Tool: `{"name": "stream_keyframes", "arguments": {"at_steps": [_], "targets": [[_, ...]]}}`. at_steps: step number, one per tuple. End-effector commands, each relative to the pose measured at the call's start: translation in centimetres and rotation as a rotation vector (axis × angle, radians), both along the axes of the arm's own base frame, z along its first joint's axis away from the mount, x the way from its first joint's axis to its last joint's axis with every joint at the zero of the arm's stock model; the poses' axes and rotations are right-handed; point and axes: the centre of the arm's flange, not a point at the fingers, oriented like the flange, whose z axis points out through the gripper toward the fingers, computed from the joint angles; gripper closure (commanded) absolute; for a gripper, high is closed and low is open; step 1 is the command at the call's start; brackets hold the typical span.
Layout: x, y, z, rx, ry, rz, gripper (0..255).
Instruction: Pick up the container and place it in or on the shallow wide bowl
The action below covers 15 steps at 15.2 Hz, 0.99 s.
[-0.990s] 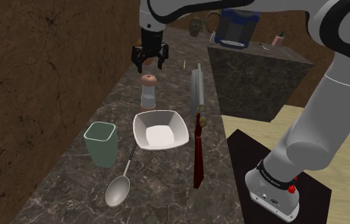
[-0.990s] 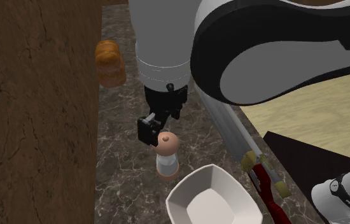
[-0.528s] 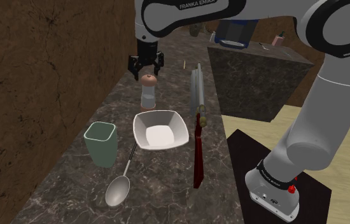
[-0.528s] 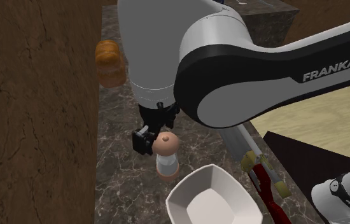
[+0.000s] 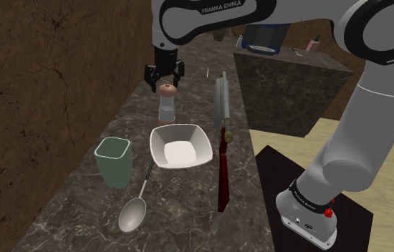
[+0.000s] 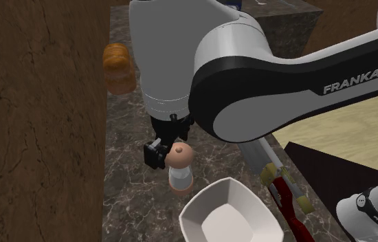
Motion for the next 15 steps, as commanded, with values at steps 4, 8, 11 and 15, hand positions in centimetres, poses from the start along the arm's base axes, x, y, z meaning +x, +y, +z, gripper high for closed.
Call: {"name": "stream_keyframes", "arguments": {"at_steps": [4, 8, 11, 15], "targets": [[0.0, 0.0, 0.0, 0.0, 0.0, 0.0, 255], [0.0, 0.0, 0.0, 0.0, 0.0, 0.0, 255], [0.0, 0.0, 0.0, 0.0, 0.0, 0.0, 255], [0.0, 0.0, 2.1, 0.0, 0.0, 0.0, 255]]}}
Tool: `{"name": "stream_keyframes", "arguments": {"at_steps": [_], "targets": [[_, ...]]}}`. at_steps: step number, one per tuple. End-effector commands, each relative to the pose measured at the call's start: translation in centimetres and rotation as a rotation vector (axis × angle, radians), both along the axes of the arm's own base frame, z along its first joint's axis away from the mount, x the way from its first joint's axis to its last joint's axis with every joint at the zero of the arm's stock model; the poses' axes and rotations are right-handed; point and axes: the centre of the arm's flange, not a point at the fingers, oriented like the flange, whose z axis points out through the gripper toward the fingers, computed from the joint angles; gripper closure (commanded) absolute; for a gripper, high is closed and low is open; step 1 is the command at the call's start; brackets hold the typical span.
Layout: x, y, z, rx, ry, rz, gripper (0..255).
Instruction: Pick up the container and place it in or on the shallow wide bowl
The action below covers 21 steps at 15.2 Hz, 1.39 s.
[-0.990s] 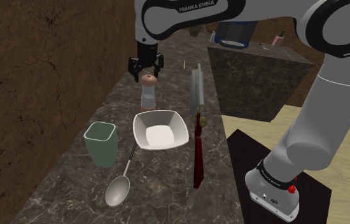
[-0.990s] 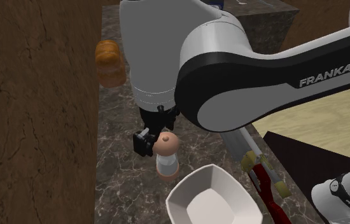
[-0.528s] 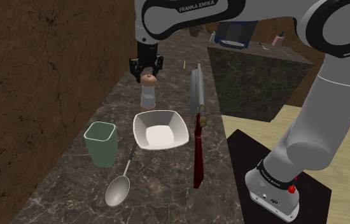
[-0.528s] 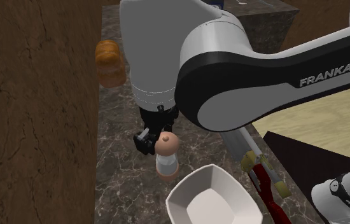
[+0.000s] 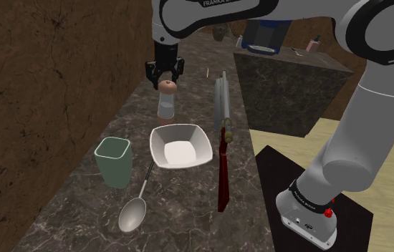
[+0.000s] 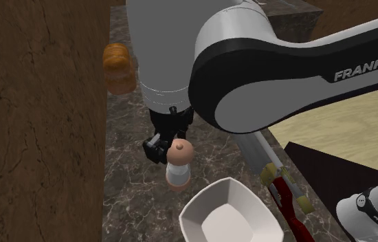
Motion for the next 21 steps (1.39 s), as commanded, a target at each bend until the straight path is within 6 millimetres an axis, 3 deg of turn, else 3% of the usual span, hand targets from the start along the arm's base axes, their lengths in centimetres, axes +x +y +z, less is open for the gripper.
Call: {"name": "stream_keyframes", "arguments": {"at_steps": [1, 20, 21], "targets": [[0.0, 0.0, 1.0, 0.0, 0.0, 0.0, 255], [0.0, 0.0, 10.8, 0.0, 0.0, 0.0, 255], [-1.1, 0.4, 11.3, 0.0, 0.0, 0.0, 255]]}}
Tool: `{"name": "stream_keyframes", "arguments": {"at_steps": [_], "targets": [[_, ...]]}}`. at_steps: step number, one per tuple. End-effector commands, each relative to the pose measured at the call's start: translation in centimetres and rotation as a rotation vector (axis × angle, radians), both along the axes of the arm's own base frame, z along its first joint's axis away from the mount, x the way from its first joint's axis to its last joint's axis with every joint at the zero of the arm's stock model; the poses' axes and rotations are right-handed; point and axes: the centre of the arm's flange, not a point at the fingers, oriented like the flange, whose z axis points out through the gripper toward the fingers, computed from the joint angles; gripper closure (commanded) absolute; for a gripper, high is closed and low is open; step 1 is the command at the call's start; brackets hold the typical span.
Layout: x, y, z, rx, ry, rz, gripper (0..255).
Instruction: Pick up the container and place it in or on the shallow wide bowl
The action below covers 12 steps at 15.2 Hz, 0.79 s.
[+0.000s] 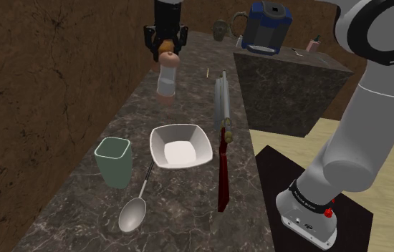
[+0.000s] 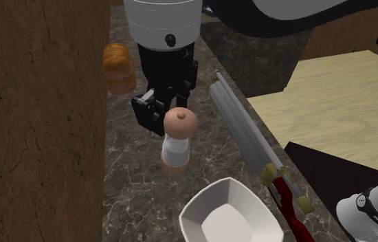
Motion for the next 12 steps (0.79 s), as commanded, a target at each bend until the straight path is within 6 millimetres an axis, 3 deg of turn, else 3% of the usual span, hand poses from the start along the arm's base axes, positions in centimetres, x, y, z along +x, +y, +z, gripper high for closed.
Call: {"name": "stream_keyframes", "arguments": {"at_steps": [1, 12], "targets": [[-1.7, 0.8, 1.0, 0.0, 0.0, 0.0, 255], [-14.3, 5.6, 6.4, 0.0, 0.0, 0.0, 255]]}}
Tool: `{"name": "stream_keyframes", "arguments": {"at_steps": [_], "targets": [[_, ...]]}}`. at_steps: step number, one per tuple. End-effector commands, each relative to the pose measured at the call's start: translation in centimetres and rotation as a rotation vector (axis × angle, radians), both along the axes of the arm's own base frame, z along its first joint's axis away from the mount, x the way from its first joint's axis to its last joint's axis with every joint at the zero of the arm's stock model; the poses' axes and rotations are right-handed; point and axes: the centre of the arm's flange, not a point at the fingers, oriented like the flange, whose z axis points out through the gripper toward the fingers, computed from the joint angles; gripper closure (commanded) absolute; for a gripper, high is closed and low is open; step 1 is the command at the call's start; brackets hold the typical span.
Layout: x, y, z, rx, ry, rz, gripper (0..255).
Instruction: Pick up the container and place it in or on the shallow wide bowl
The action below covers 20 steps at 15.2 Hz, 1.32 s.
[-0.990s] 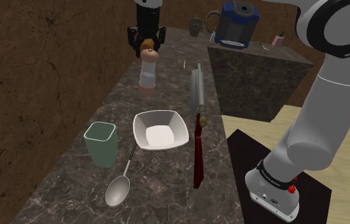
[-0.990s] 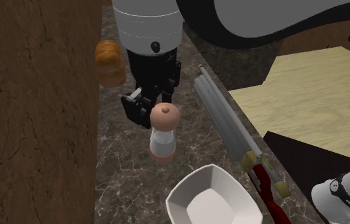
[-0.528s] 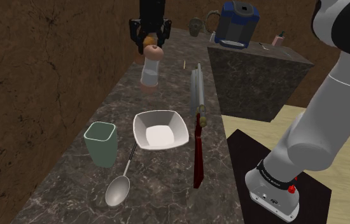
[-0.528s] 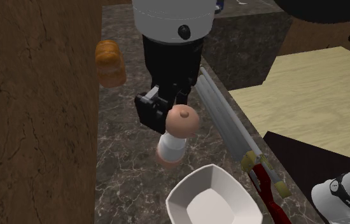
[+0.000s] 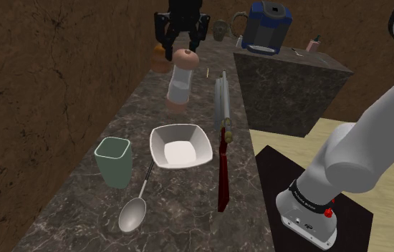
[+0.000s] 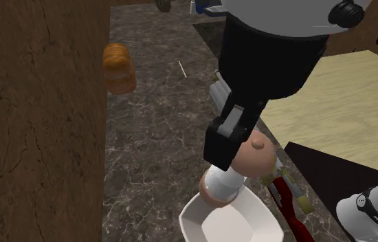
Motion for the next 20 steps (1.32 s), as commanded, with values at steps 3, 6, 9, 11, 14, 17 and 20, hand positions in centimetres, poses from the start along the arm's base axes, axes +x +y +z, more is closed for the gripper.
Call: {"name": "stream_keyframes", "arguments": {"at_steps": [3, 6, 9, 11, 14, 17, 20], "targets": [[-2.8, 1.1, 0.2, 0.0, 0.0, 0.0, 255], [-2.8, 1.1, -1.4, 0.0, 0.0, 0.0, 255], [-2.8, 1.1, -3.0, 0.0, 0.0, 0.0, 255], [-2.8, 1.1, -4.0, 0.0, 0.0, 0.0, 255], [-2.8, 1.1, -5.6, 0.0, 0.0, 0.0, 255], [-2.8, 1.1, -7.2, 0.0, 0.0, 0.0, 255], [-2.8, 1.1, -8.8, 0.0, 0.0, 0.0, 255]]}}
